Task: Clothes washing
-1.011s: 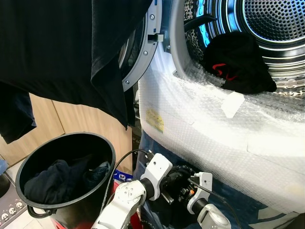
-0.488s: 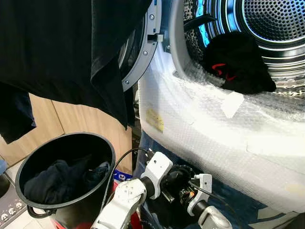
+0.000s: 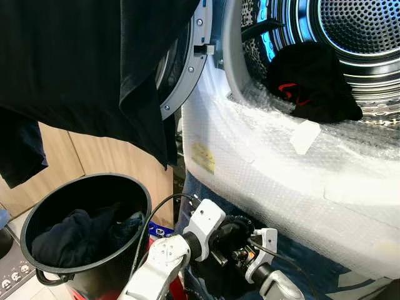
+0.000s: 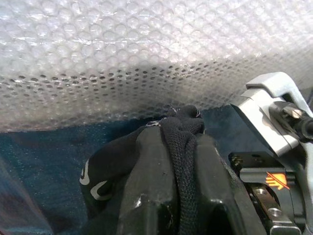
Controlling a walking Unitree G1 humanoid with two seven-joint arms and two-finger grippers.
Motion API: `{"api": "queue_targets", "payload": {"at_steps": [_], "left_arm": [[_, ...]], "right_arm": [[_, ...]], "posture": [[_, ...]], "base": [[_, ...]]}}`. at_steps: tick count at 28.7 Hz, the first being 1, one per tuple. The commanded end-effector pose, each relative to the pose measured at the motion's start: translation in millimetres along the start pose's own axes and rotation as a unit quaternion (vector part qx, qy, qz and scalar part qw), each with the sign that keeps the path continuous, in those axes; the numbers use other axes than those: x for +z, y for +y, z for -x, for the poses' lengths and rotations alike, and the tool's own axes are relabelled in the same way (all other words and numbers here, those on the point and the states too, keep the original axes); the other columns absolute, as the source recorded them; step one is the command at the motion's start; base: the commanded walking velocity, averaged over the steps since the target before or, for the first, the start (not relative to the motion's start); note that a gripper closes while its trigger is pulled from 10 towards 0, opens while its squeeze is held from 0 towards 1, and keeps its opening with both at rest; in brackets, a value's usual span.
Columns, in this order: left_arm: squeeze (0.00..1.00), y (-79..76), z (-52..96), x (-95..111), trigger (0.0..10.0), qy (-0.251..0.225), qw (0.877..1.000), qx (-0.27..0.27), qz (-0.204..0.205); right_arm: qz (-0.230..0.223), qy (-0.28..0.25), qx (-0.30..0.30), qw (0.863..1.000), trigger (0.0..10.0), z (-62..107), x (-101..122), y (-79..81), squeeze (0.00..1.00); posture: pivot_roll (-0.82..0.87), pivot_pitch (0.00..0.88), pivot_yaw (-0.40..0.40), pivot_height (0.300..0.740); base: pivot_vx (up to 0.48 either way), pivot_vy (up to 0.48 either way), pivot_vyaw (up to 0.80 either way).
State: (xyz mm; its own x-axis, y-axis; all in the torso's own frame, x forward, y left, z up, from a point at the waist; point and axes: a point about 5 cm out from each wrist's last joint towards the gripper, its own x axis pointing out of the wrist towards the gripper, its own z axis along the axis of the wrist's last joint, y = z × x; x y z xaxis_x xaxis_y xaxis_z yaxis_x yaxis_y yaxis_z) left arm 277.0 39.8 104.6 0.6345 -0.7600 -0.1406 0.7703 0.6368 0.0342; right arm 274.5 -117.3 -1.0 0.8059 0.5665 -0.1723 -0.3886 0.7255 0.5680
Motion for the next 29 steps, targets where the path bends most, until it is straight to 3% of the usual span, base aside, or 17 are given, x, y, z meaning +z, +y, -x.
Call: {"api": "queue_targets", "payload": {"at_steps": [1,2,3,5,6,7,8,9,10,20,22,29], "left_arm": [[0.00,-2.4,2.1,7.7,0.0,-0.014,1.000,-0.010,-0.004],[0.00,-2.4,2.7,7.4,0.0,-0.013,1.000,-0.009,-0.004],[0.00,-2.0,3.9,6.8,1.1,-0.011,1.000,-0.005,-0.002],[0.00,-2.7,6.0,4.8,9.3,-0.011,1.000,-0.008,0.009],[0.00,-4.7,8.1,3.0,10.0,-0.010,1.000,-0.016,0.017],[0.09,-5.5,9.4,1.7,10.0,-0.008,1.000,-0.018,0.018],[0.09,-5.5,9.4,1.7,10.0,-0.008,1.000,-0.018,0.018],[0.84,-5.9,11.7,-0.6,10.0,-0.003,1.000,-0.017,0.017],[1.00,-3.2,15.7,-2.3,10.0,0.000,1.000,-0.009,0.015],[1.00,13.1,37.0,5.1,10.0,0.000,0.999,0.047,0.004],[1.00,31.5,50.9,13.7,10.0,-0.011,0.995,0.101,0.000],[1.00,61.5,80.0,32.0,10.0,-0.039,0.977,0.209,-0.017]], "right_arm": [[-0.002,-0.017,-0.004,1.000,0.0,0.6,6.8,-2.5,0.00],[-0.002,-0.017,-0.004,1.000,0.0,0.4,7.0,-2.3,0.00],[-0.004,-0.018,-0.006,1.000,0.0,0.2,7.0,-2.3,0.00],[-0.004,-0.018,-0.006,1.000,0.0,-0.2,6.9,-2.1,0.00],[-0.003,-0.017,-0.006,1.000,0.0,-0.5,6.9,-2.0,0.00],[-0.003,-0.017,-0.006,1.000,0.0,-0.5,7.0,-2.0,0.00],[-0.003,-0.017,-0.006,1.000,0.0,-0.5,7.0,-2.0,0.00],[-0.003,-0.018,-0.006,1.000,0.0,-0.6,7.1,-1.9,0.00],[-0.001,-0.017,-0.010,1.000,0.0,-1.1,7.3,-2.0,0.00],[-0.001,-0.015,0.005,1.000,0.0,-1.8,5.7,1.2,0.00],[0.001,-0.016,0.002,1.000,0.0,-0.9,8.9,-1.6,0.00],[0.009,-0.005,0.016,1.000,0.0,5.3,7.5,-5.5,0.00]], "posture": [[0.09,0.000,-0.062,0.740],[0.09,0.000,-0.062,0.740],[0.09,0.000,-0.058,0.740],[0.09,0.000,-0.057,0.740],[0.09,0.000,-0.057,0.740],[0.09,0.000,-0.057,0.740],[0.09,0.000,-0.057,0.740],[0.09,0.000,-0.057,0.740],[0.09,0.000,-0.053,0.740],[0.10,0.000,-0.053,0.740],[0.10,0.000,-0.051,0.740],[0.11,0.000,-0.051,0.740]], "base": [[0.000,0.000,0.00],[0.000,0.000,0.00],[0.000,0.000,0.00],[0.000,0.000,0.00],[0.000,0.000,0.00],[0.000,0.000,0.00],[0.000,0.000,0.00],[0.000,0.000,0.00],[0.000,0.000,0.00],[0.000,0.000,0.00],[0.000,0.000,0.00],[0.000,0.000,0.00]]}}
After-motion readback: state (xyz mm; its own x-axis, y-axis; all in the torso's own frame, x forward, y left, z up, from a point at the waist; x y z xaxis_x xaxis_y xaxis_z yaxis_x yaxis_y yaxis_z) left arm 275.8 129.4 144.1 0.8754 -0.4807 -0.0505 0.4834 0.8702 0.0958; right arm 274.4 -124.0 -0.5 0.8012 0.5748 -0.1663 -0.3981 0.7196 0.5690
